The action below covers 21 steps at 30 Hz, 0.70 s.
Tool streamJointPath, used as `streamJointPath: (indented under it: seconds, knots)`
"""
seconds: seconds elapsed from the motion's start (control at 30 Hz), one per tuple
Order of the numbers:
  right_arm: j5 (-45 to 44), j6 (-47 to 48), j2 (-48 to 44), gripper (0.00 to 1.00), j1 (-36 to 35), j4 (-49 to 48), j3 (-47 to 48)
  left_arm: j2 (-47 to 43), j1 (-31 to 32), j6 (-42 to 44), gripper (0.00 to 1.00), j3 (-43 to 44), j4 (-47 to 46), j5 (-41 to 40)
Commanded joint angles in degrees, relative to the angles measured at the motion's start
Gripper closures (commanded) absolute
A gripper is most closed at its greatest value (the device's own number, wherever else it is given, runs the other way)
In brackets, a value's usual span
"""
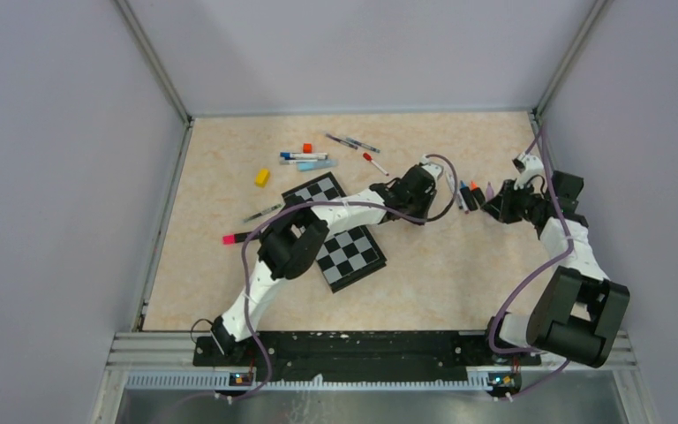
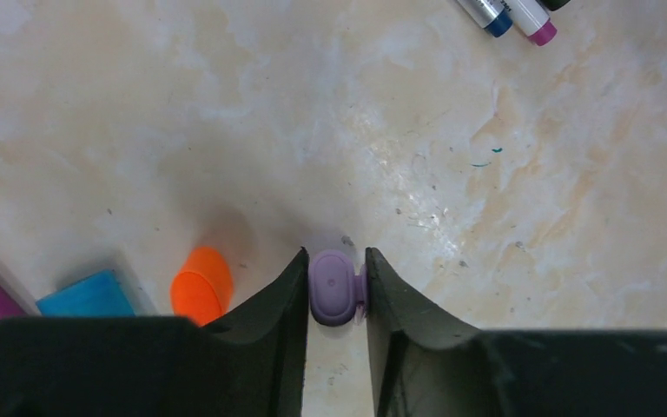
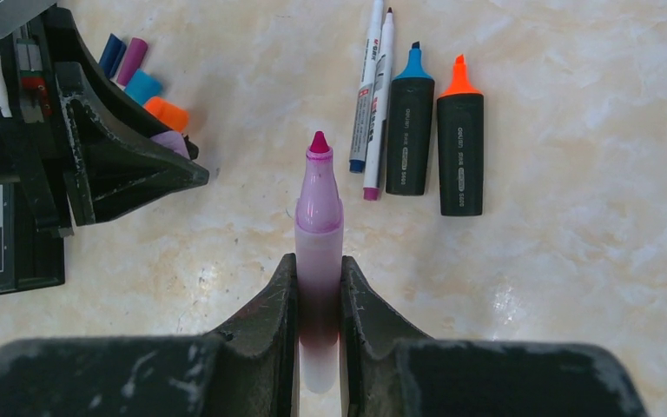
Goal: Open the pen caps
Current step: Place the pen cap at the center of the board.
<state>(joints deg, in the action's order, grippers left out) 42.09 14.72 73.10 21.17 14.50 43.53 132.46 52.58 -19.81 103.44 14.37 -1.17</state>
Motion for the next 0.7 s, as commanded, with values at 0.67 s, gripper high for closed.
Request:
streamJointPath:
  seconds: [0.67]
  knots:
    - [-2.0, 6.0, 10.0, 1.00, 3.3, 6.1, 8.8, -22.8, -1.6, 13.1, 0.45, -13.1, -12.9, -3.0]
